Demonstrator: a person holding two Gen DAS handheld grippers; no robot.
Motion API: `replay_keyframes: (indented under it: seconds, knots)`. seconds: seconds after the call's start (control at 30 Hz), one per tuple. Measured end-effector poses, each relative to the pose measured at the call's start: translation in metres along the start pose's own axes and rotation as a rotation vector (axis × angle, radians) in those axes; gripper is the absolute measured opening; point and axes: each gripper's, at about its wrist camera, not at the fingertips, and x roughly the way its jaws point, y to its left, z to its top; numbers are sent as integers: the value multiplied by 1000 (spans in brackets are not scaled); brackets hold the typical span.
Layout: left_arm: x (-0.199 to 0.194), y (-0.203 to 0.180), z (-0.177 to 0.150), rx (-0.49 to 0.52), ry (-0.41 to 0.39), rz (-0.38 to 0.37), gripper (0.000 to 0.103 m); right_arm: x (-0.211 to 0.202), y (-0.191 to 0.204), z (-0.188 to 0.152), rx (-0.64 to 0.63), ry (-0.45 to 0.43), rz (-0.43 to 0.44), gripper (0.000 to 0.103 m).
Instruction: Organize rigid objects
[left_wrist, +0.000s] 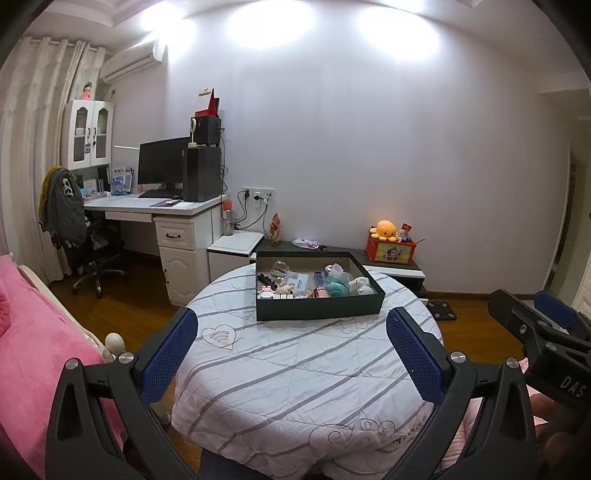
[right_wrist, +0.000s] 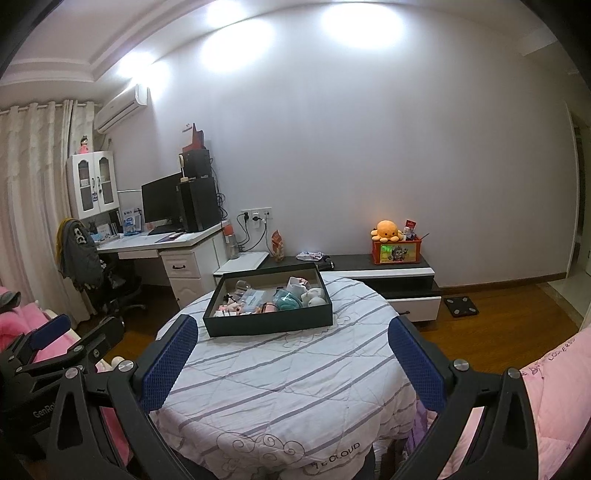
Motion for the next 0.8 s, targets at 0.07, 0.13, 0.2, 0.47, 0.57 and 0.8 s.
replay_keyframes:
  seconds: [0.07,0.13,0.2,0.47,0.57,0.8]
  knots:
    - [0,0,0,-2,1,-2,103,-1,2,0,-4,-3,1,103]
    - [0,0,0,0,1,1,103,-2,4,0,-6,-4,2,103]
    - [-1,1,1,-4,1,0,103,-1,5,1,-7,-4,3,103]
    - [-4,3,2,-6,-7,2,103,-3,7,3,-19,-4,6,103]
    - [-3,3,2,-8,-4,-1,103,-3,8,4,-24,-5,9,103]
    - [-3,6,5,-18,9,18,103,-2,7,4,-27,3,11,103]
